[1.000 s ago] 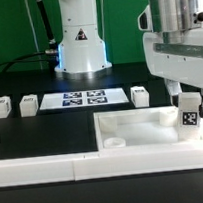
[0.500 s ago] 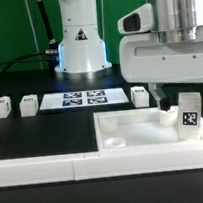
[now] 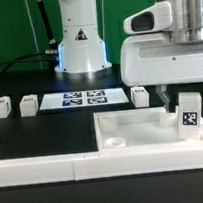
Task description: Assemble square table
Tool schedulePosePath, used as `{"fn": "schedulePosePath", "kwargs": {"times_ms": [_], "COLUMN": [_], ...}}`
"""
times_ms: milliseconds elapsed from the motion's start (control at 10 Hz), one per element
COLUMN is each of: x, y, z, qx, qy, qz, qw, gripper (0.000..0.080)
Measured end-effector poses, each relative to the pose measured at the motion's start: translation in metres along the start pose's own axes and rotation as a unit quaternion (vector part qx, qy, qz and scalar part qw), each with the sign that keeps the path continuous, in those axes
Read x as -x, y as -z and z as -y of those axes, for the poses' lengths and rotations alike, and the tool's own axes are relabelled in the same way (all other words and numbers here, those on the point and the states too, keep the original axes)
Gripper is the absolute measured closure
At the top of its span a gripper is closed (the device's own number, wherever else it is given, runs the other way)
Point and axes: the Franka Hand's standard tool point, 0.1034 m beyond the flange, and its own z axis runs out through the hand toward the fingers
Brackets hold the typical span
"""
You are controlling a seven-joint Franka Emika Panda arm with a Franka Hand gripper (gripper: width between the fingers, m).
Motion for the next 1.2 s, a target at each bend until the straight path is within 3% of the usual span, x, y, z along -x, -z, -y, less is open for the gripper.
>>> {"fn": "schedulePosePath", "kwargs": {"times_ms": [100, 200, 500, 700, 1000, 1200], "x": [-0.0001, -0.0007, -0.0009, -0.0022, -0.0023, -0.0043], "y": [-0.0002, -0.0005, -0.0006, -0.0006, -0.0023, -0.0025], "z": [-0.0012, -0.0036, -0.0037, -0.0039, -0.0011, 0.0003], "qx": [0.000, 0.002, 0.001, 0.000, 0.002, -0.002], "qy": [-0.040, -0.081, -0.170, -0.261, -0.441, -0.554], "qz": [0.001, 0.001, 0.001, 0.002, 0.006, 0.011], "qw": [0.999, 0.997, 0.985, 0.965, 0.898, 0.832], "gripper": [0.0455, 0.0506, 0.0506, 0.0506, 0.0506, 0.0506]}}
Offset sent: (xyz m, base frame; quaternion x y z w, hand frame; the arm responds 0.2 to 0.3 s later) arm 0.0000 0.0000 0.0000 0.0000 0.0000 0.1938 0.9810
